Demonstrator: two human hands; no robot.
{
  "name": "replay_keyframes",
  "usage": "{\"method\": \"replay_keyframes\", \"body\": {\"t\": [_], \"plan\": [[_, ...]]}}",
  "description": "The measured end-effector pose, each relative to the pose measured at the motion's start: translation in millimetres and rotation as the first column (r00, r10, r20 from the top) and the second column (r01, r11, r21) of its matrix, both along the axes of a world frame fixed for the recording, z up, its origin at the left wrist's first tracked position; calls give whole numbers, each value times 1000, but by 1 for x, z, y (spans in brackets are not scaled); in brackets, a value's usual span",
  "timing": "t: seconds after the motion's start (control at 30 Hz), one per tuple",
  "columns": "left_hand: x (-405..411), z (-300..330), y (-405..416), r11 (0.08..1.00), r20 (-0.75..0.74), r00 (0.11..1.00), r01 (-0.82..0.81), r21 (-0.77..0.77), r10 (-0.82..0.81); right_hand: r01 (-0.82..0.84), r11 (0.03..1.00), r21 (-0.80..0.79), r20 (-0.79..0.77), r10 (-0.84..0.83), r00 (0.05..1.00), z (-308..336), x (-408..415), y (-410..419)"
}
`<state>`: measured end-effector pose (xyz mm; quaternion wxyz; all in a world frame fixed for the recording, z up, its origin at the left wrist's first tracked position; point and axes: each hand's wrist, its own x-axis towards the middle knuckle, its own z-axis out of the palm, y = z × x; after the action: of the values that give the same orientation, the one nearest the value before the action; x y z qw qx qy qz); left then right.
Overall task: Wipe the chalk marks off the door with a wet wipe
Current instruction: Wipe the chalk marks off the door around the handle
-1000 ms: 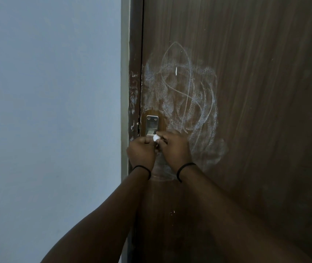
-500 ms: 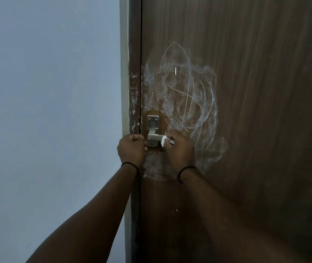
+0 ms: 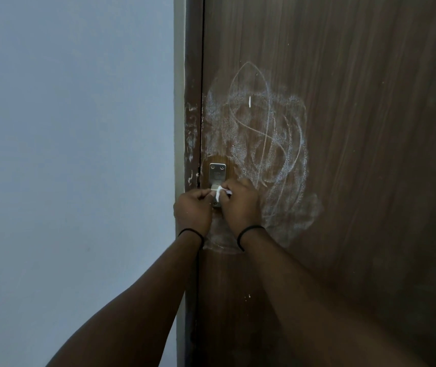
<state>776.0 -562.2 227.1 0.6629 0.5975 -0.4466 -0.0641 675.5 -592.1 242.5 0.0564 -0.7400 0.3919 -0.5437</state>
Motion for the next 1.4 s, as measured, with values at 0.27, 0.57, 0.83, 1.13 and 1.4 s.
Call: {"method": "replay_keyframes", "body": {"t": [0.27,0.57,0.83,1.13,1.4], "plan": [[-10,-1,5,1000,-64,998,9,-19,-10,185,975,123,42,-191,981,15,-54,-12],[-9,-1,4,999,-36,999,-5,-32,4,88,954,288,-166,-40,985,19,-37,-24],[-10,0,-2,999,20,999,-44,-29,45,32,974,225,-296,37,954,22,-19,-24],[-13,4,-5,994,82,991,-104,-22,105,-325,851,413,500,86,862,1,-63,-19],[-14,6,-3,994,23,993,-111,-23,111,-632,699,335,939,-193,283,-14,-34,-8]]}}
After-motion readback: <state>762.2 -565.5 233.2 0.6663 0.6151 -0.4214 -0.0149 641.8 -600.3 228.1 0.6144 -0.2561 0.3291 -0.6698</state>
